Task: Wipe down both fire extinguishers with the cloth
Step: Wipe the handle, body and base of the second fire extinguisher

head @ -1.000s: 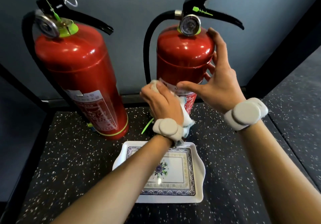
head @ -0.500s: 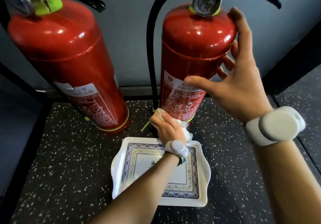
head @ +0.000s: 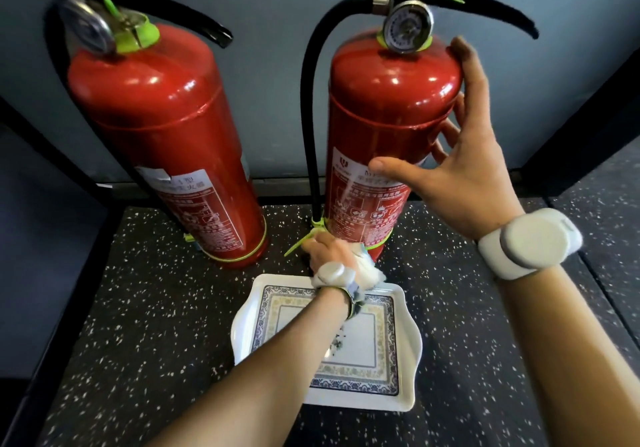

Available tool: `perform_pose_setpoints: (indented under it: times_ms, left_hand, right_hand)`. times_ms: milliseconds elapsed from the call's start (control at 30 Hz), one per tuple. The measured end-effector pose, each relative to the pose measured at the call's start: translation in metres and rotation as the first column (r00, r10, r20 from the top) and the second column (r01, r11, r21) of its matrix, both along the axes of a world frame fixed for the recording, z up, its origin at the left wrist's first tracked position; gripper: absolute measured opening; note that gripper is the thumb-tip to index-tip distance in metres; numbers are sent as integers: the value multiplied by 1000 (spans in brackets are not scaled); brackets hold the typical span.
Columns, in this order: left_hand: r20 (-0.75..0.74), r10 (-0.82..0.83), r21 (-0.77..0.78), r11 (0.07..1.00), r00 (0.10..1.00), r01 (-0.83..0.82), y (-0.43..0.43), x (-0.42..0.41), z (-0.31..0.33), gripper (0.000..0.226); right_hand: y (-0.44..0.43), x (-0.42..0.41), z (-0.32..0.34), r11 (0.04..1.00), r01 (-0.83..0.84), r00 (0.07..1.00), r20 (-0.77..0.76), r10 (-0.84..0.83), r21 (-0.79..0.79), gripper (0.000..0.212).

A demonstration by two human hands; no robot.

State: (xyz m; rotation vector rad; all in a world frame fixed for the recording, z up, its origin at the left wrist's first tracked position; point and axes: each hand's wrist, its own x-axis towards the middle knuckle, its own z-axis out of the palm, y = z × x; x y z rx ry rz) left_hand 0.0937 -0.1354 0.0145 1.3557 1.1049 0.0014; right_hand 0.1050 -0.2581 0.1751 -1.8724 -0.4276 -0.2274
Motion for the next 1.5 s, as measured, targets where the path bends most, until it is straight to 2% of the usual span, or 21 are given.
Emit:
perform_pose_setpoints:
  times_ms: [100,234,300,367,501,567,634,734,901,1034,1135,1301,1401,1502]
  left_hand:
    - [106,23,21,999,994,-25,5,0,16,37]
    - [360,-73,210,978,930,-4,20,5,68,23]
    - [539,-106,250,968,836,-38,28,13,108,21]
    - [651,-204,343,938,731,-44,34,20,147,19]
    - [737,-427,543,836,524,-83,43,28,204,16]
    - [729,-484,592,801,485,-91,44,32,209,18]
    - [759,-430,548,827,489,-123,42,33,199,20]
    - [763,-330,475,870,556,-136,38,30,164,22]
    - [574,-372,461,883,730,87,39,16,80,26]
    - [475,-334,379,913,814,154,35,12,72,27]
    - [517,-327,376,917,791,133,34,13,101,27]
    - [683,-386,497,868,620,-7,43,18,180,20]
    - [697,-431,531,847,574,-9,52,24,208,18]
    - [665,-482,578,816,570,15,56,24,210,15]
  right_hand:
    - [0,-1,0,1000,-2,1000,3,2,1,132]
    - [0,0,-1,1000,12,1000,4,-12,2,132]
    - [1,0,0,1000,14,1000,13,-14,0,133]
    - [1,0,0,1000,17,1000,6,-17,2,133]
    - [1,-2,1,999,40,999,9,-40,-9,132]
    - [2,-1,1,999,40,999,7,-40,-5,132]
    - [3,-2,1,999,36,999,0,-36,7,132]
    - [2,-3,1,1000,24,1000,1,-24,7,132]
    - [2,-2,2,1000,17,1000,-10,-17,-5,131]
    - [2,-2,1,999,30,999,-16,-30,-18,131]
    - [1,-4,2,999,36,999,-16,-36,-24,132]
    - [2,-2,2,997,54,999,-3,-54,-47,134]
    - [2,-3,5,996,51,999,1,-51,-71,133]
    - [3,-4,9,998,31,999,-26,-33,-50,131]
